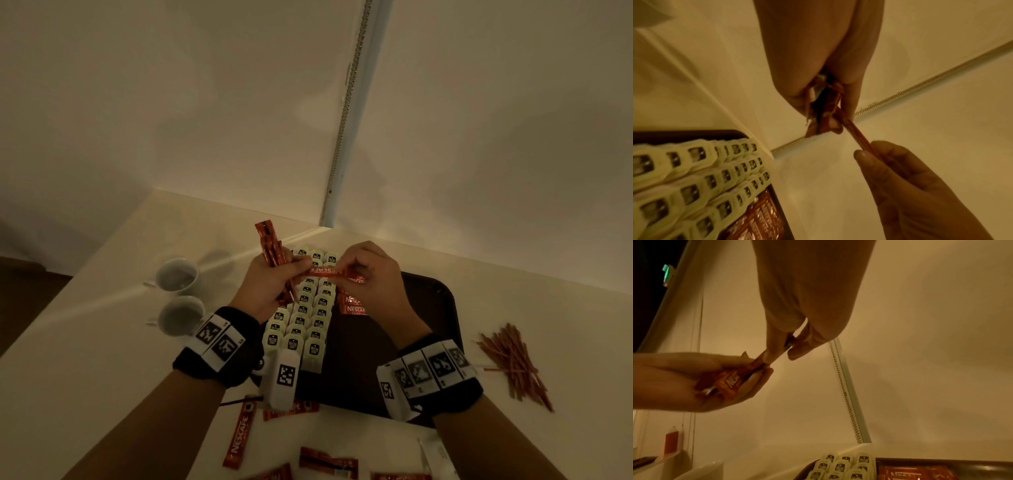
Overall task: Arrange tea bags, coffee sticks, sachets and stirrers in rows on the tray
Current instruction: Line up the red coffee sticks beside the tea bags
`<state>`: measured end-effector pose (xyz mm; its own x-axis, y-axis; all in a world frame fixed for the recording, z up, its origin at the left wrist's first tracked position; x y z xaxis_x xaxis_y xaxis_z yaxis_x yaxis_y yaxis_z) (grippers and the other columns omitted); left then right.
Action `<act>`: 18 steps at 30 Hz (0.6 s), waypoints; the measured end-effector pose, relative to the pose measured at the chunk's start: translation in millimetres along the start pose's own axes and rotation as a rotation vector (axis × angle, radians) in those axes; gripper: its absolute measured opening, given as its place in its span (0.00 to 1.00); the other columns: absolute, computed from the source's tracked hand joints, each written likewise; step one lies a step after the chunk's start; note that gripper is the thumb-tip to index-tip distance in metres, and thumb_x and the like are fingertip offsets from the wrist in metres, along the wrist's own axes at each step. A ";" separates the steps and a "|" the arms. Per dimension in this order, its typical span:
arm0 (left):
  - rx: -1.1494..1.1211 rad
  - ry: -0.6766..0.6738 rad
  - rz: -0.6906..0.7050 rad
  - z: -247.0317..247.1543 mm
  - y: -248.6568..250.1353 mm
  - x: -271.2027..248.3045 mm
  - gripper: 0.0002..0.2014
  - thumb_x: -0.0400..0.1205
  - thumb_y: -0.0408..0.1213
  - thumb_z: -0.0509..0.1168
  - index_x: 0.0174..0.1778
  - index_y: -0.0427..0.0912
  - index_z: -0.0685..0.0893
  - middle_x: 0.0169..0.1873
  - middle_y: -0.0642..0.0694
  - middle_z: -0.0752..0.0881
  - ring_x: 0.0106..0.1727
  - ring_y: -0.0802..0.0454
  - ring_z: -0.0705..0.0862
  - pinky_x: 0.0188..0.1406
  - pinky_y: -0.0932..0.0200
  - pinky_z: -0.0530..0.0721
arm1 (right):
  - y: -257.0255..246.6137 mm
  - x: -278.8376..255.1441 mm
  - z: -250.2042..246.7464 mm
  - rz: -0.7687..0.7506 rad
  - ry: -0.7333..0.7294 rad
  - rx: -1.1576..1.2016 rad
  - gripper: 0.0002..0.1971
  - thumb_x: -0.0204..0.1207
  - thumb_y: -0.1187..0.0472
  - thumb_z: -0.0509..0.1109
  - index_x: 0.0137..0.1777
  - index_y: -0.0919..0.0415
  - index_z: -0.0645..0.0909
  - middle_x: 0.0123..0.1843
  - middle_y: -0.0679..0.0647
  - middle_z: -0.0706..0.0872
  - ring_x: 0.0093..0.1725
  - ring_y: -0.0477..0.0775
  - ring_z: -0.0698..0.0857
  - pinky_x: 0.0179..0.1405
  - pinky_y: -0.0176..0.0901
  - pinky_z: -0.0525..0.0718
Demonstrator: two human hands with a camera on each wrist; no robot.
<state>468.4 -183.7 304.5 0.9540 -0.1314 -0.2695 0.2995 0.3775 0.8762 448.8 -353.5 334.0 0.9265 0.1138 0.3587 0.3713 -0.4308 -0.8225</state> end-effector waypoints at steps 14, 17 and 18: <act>-0.048 -0.096 -0.028 0.0 -17.2 -7.5 0.12 0.77 0.20 0.65 0.32 0.39 0.74 0.34 0.44 0.89 0.37 0.50 0.90 0.38 0.64 0.87 | -23.3 14.0 -8.8 0.011 -0.157 0.011 0.20 0.68 0.69 0.77 0.59 0.56 0.82 0.52 0.46 0.86 0.54 0.40 0.85 0.53 0.31 0.84; -0.064 -0.124 -0.001 4.2 -17.7 -8.9 0.12 0.77 0.20 0.65 0.33 0.39 0.74 0.35 0.43 0.88 0.38 0.49 0.89 0.41 0.62 0.87 | -16.4 12.8 -6.5 0.218 -0.091 0.260 0.20 0.70 0.69 0.76 0.61 0.60 0.78 0.52 0.57 0.86 0.53 0.53 0.87 0.55 0.43 0.86; -0.064 -0.128 0.003 6.1 -18.8 -9.1 0.12 0.77 0.20 0.65 0.33 0.39 0.74 0.34 0.43 0.88 0.38 0.49 0.89 0.41 0.62 0.87 | -13.2 11.2 -3.5 0.286 -0.073 0.324 0.18 0.72 0.69 0.74 0.61 0.62 0.77 0.52 0.60 0.86 0.53 0.57 0.87 0.56 0.47 0.86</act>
<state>454.0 -195.1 292.9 0.9466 -0.2442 -0.2107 0.3012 0.4355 0.8483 454.1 -349.7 350.4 0.9924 0.0985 0.0743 0.0888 -0.1523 -0.9843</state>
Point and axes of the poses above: each hand's wrist, its own x-axis towards the middle knuckle, its own z-axis out of the palm, y = z × x, the point moved 4 cm from there along x, towards the middle knuckle
